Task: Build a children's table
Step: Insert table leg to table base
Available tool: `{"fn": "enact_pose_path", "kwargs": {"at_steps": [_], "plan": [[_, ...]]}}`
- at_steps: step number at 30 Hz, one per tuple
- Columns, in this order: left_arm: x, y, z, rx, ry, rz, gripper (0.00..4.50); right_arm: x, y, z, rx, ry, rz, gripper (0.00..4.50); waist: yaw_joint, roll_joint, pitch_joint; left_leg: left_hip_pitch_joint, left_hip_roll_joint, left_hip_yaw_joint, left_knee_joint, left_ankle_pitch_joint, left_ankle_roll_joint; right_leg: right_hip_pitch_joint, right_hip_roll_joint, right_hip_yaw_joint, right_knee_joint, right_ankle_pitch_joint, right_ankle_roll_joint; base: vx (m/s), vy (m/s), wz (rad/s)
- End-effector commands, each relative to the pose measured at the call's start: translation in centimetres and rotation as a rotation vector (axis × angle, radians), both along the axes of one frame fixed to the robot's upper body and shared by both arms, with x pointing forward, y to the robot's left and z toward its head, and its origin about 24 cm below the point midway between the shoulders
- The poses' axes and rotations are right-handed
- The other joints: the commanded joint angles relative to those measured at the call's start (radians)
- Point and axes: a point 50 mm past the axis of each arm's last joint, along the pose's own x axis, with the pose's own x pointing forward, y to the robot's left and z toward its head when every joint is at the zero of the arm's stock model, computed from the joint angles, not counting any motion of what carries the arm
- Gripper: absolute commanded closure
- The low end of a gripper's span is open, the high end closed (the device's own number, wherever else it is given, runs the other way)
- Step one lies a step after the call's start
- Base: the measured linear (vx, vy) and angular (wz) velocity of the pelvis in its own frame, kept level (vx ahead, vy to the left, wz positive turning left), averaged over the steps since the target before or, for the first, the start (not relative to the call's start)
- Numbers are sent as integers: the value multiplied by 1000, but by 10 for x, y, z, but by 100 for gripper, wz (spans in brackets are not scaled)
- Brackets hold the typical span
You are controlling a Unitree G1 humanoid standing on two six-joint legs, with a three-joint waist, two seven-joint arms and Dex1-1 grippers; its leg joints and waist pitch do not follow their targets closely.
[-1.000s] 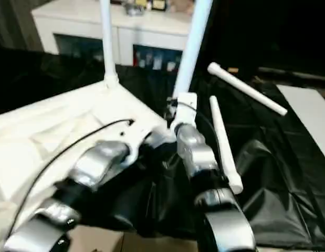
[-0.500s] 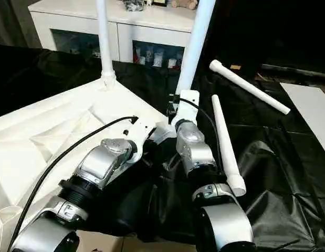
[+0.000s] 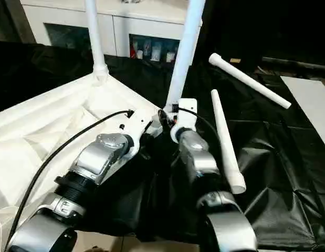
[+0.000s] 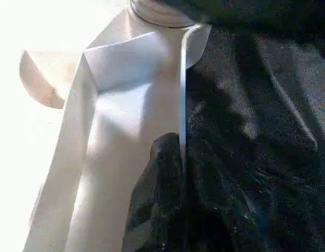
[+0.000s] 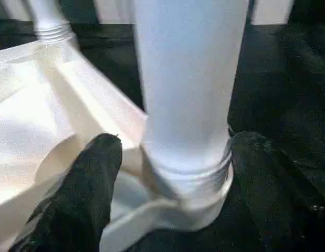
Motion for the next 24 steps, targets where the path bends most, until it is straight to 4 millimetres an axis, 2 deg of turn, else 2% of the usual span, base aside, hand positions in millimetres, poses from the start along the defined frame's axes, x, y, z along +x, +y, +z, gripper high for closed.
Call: {"fn": "enact_pose_path", "kwargs": {"at_steps": [1,2,3,5,6,7,9,11,12,13,14,15,16,19,22,24], "plan": [[7,-9,29,-93,-132,-66,450,-6,3,-3,-6,10,65,52,5,-5,-62,8,44,-5,-58,-40,101,51,-56,44,-52,129,-252,0,0,0],[7,-7,28,-90,-129,-69,450,-7,2,-2,-3,1,79,52,5,-4,-61,8,44,-5,-58,-33,104,50,-57,44,-50,135,-256,0,0,0],[7,-4,27,-85,-126,-82,450,-11,-2,0,4,-16,109,31,6,-2,-61,8,42,-4,-57,-28,111,52,-55,44,-52,140,-259,0,0,0],[7,-3,27,-84,-125,-89,450,-12,-3,0,8,-20,118,18,7,-4,-63,6,43,-5,-53,6,127,53,-55,44,-44,185,-266,0,0,0],[5,-1,27,-83,-123,-121,450,-17,-10,3,10,-41,143,6,7,-2,-64,8,42,-4,-51,18,135,52,-54,43,-44,196,-276,0,0,0],[5,-1,27,-83,-123,-121,450,-17,-10,3,10,-41,143,6,11,-5,-65,7,41,-4,-49,30,141,54,-54,43,-42,211,-276,0,0,0],[3,2,26,-80,-120,-152,450,-22,-16,5,6,-58,169,6,11,-5,-68,7,42,-3,-44,61,157,52,-53,43,-36,253,-292,0,0,0],[1,5,25,-75,-120,-196,450,-25,-23,7,-15,-62,187,6,17,-3,-71,6,40,-5,-38,92,169,53,-51,42,-31,289,-294,0,0,0],[-2,8,24,-68,-121,-245,450,-29,-30,7,-40,-61,209,6,19,-3,-68,3,41,-3,-38,97,178,50,-50,42,-31,300,-295,0,0,0],[-8,17,20,-44,-110,-338,450,-37,-40,7,-90,-52,277,6,24,3,-66,6,41,-4,-40,65,175,50,-50,40,-36,254,-290,0,0,0],[-11,20,19,-34,-101,-363,450,-40,-43,7,-103,-47,305,6,25,1,-64,5,44,-3,-41,47,170,50,-51,42,-38,232,-284,0,0,0],[-13,24,18,-22,-106,-402,450,-42,-46,7,-111,-46,323,6,29,4,-63,7,45,-3,-44,14,154,48,-52,43,-41,187,-275,0,0,0],[-18,31,16,-7,-94,-474,450,-46,-49,8,-114,-47,358,6,26,6,-62,8,46,-2,-47,-11,135,44,-51,43,-44,156,-275,0,0,0],[-22,41,14,15,-76,-518,450,-50,-53,8,-123,-49,381,6,22,11,-61,8,51,-3,-52,-63,87,42,-52,43,-42,111,-270,0,0,0],[-24,48,14,28,-68,-536,450,-51,-54,7,-119,-43,378,6,21,11,-59,12,50,-1,-55,-90,63,39,-51,43,-44,87,-268,0,0,0],[-27,55,13,37,-50,-564,450,-55,-49,7,-89,-23,422,6,22,8,-57,8,48,-2,-58,-114,50,42,-53,44,-46,52,-255,0,0,0]]}}
